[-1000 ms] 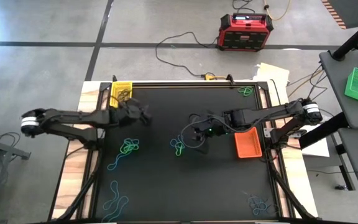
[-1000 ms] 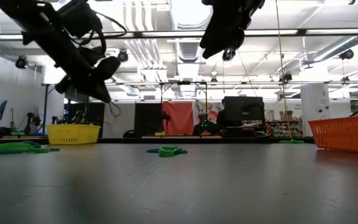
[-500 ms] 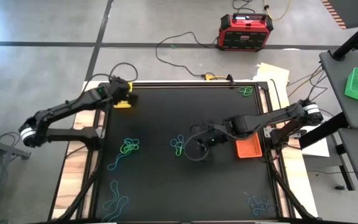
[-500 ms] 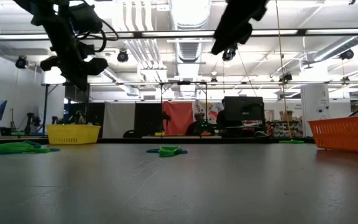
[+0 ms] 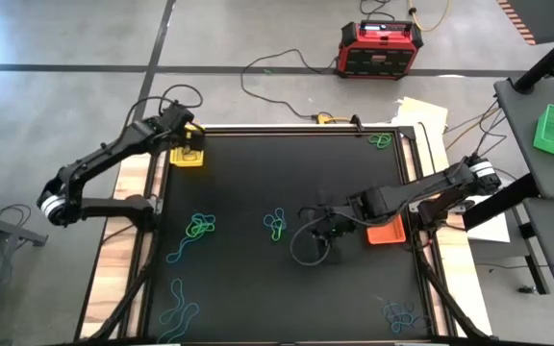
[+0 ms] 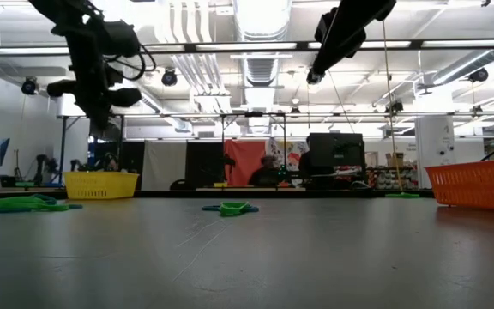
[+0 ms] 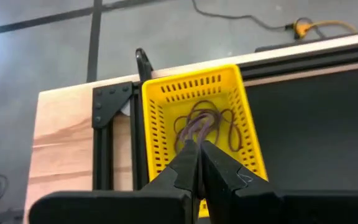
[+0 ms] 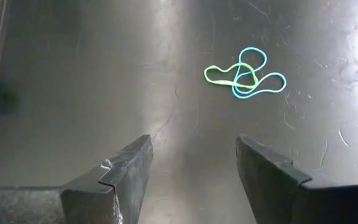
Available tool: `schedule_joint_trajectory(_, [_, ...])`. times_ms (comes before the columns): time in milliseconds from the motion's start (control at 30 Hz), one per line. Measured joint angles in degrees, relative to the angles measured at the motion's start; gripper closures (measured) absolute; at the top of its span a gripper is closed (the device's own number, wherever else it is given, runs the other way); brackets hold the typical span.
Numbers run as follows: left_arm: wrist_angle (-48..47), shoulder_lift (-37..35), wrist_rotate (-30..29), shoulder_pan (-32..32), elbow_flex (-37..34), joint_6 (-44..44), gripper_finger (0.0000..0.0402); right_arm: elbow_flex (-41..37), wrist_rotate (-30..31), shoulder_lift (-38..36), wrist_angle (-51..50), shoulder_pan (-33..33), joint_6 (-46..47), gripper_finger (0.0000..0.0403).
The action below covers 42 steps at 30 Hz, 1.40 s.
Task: Sort rubber bands into baskets
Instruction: Put the purple rubber band into the yellow bin
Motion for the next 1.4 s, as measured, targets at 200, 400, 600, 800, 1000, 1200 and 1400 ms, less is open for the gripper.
schedule_joint_trajectory(200, [0.5, 4.9, 0.2, 0.5, 0.0, -0.6, 0.0401, -0.4, 0.1, 0.0, -0.5, 0.8, -0.7, 0.0182])
schedule_joint_trajectory(400, [2.1, 11.1, 2.8, 2.9, -0.1, 0.6, 0.0401, -2.1, 0.1, 0.0, -1.2, 0.7, 0.0, 0.0182])
schedule_joint_trajectory(600, [2.8, 16.5, 4.4, 4.6, 1.9, 1.5, 0.0401, -5.2, 0.0, 0.0, -1.2, 0.8, 2.0, 0.0182])
schedule_joint_trajectory(800, [2.4, 22.7, 6.7, 7.1, 3.9, 3.1, 0.0401, -7.5, 0.1, -0.2, -0.8, 0.7, 3.0, 0.0182])
schedule_joint_trajectory(1000, [3.5, 26.9, 9.7, 8.2, 5.3, 4.1, 0.0401, -9.4, 0.1, -1.7, -0.6, 0.7, 3.6, 0.0182])
schedule_joint_trajectory(1200, [3.7, 32.0, 11.1, 9.0, 5.5, 4.9, 0.0401, -11.5, 0.5, -3.5, 1.4, 0.7, 3.6, 0.0182])
schedule_joint_trajectory(1400, [4.0, 34.4, 10.8, 8.9, 5.5, 4.9, 0.0401, -13.0, 0.5, -5.5, 1.9, 0.7, 4.4, 0.0182])
